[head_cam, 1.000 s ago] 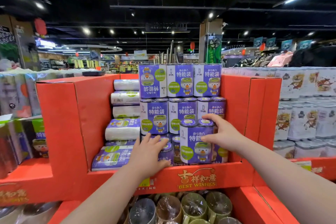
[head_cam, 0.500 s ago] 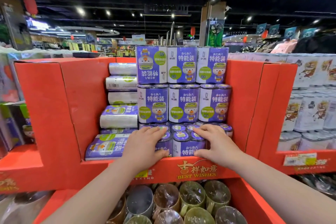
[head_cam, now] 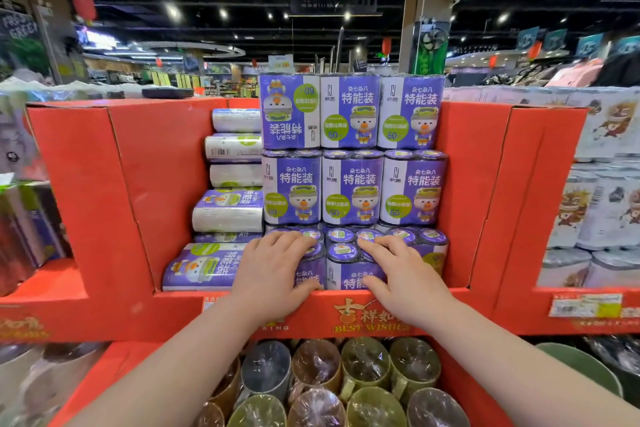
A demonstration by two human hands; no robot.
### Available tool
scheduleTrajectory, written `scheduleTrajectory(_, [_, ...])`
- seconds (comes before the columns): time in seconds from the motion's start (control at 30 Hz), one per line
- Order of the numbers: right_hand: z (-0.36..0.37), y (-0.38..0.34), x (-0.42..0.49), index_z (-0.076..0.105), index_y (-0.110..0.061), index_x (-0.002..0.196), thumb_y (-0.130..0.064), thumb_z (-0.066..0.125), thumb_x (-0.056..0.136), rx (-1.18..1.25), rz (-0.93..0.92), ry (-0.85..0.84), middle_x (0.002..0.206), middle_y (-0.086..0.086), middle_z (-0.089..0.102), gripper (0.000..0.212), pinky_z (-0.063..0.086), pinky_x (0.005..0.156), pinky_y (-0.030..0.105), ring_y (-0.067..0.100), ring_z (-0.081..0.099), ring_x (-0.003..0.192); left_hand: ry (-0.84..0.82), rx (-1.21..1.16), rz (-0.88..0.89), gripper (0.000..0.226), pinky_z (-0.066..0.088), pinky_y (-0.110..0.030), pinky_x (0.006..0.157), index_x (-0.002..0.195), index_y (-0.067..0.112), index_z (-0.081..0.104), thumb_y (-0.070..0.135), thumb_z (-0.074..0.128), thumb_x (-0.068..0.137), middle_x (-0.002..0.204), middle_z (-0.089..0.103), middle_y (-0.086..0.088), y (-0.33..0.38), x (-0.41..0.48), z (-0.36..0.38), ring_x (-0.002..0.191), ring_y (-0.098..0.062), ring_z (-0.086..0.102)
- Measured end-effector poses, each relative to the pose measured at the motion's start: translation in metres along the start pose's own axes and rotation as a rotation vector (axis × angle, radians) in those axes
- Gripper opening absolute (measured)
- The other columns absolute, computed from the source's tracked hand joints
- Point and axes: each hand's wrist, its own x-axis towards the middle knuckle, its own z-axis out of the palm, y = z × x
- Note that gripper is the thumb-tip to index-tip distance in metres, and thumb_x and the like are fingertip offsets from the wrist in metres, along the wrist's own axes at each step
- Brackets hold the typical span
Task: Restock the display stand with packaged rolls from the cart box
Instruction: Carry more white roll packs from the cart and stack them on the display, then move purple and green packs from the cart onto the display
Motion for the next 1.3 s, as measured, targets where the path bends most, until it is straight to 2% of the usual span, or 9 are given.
scheduleTrajectory(0.17, [-0.002,-0.001,0.002,0.024,-0.036,0.148,-0.041,0.047,0.094,-0.054,-0.023,-0.020,0.143,-0.006,0.033,0.058,0.044,0.098,0.038,0.024,0.036,0.129,-0.183,0.062,-0.103,0.078,0.016,-0.050,0.116,0.145,0.039,0.031,0.074,0.027,0.075,0.150,0.033,0.015,0.008,-0.002,-0.012,0.139,-0.015,0.027])
scheduleTrajectory(0.43, [-0.008,-0.008,0.001,0.023,-0.028,0.147,-0.041,0.045,0.092,-0.167,-0.007,-0.025,0.150,0.001,0.029,0.061,0.038,0.104,0.041,0.027,0.032,0.135,-0.155,0.091,-0.283,0.073,0.015,-0.045,0.118,0.152,0.035,0.013,0.055,0.047,0.090,0.159,0.012,-0.004,0.032,-0.022,-0.014,0.146,-0.028,0.010])
scheduleTrajectory(0.57, [-0.007,-0.027,-0.020,0.025,-0.025,0.146,-0.042,0.050,0.089,-0.252,-0.044,0.030,0.157,0.004,0.017,0.064,0.027,0.111,0.045,0.029,0.022,0.142,-0.165,0.088,-0.317,0.072,0.017,-0.042,0.118,0.150,0.028,0.023,0.052,0.051,0.089,0.159,0.014,-0.006,0.029,-0.059,-0.029,0.145,-0.029,0.013])
scheduleTrajectory(0.73, [0.015,-0.076,-0.070,0.070,-0.018,0.103,-0.037,0.085,0.049,-0.242,-0.320,0.094,0.114,0.010,0.066,0.059,0.053,0.079,0.052,0.035,0.065,0.101,-0.139,0.116,-0.371,0.071,0.026,-0.040,0.113,0.143,0.023,0.037,0.054,0.040,0.078,0.153,0.030,-0.007,0.010,-0.131,-0.057,0.140,-0.027,0.024])
scheduleTrajectory(0.93, [0.073,-0.182,-0.139,0.070,-0.028,0.090,-0.044,0.070,0.054,-0.136,-0.626,0.052,0.099,-0.005,0.069,0.040,0.057,0.070,0.048,0.025,0.070,0.089,-0.167,0.178,-0.533,0.074,0.032,-0.041,0.108,0.142,0.018,0.039,0.056,0.042,0.078,0.144,0.040,-0.005,-0.043,-0.280,-0.108,0.133,-0.028,0.036])
scheduleTrajectory(1.03, [0.099,-0.254,-0.175,0.070,-0.026,0.090,-0.044,0.045,0.064,-0.012,-0.748,-0.011,0.098,-0.002,0.070,0.041,0.058,0.070,0.045,0.026,0.070,0.088,-0.207,0.169,-0.668,0.081,0.045,-0.045,0.098,0.129,0.014,0.053,0.059,0.028,0.067,0.131,0.052,-0.009,-0.068,-0.386,-0.125,0.121,-0.031,0.050])
scheduleTrajectory(1.13, [0.112,-0.334,-0.214,0.070,-0.026,0.087,-0.041,0.046,0.063,0.015,-0.859,-0.044,0.092,-0.003,0.070,0.037,0.057,0.067,0.039,0.023,0.070,0.083,-0.265,0.149,-0.877,0.073,0.054,-0.038,0.084,0.114,0.015,0.063,0.055,0.031,0.063,0.114,0.061,-0.007,-0.083,-0.500,-0.145,0.106,-0.030,0.061])
scheduleTrajectory(1.23, [0.132,-0.401,-0.248,0.071,-0.027,0.089,-0.038,0.063,0.057,0.029,-0.907,-0.129,0.092,-0.004,0.070,0.035,0.056,0.072,0.040,0.023,0.069,0.085,-0.431,0.122,-1.124,0.073,0.039,-0.034,0.104,0.137,0.021,0.044,0.059,0.032,0.076,0.141,0.043,-0.003,-0.082,-0.603,-0.163,0.130,-0.025,0.042])
scheduleTrajectory(1.3, [0.148,-0.438,-0.270,0.068,-0.026,0.108,-0.035,0.064,0.068,0.038,-0.921,-0.241,0.114,-0.002,0.066,0.041,0.047,0.091,0.043,0.026,0.061,0.109,-0.472,0.118,-1.229,0.063,0.035,-0.034,0.108,0.143,0.023,0.035,0.051,0.045,0.088,0.147,0.037,-0.001,-0.078,-0.663,-0.168,0.135,-0.022,0.035])
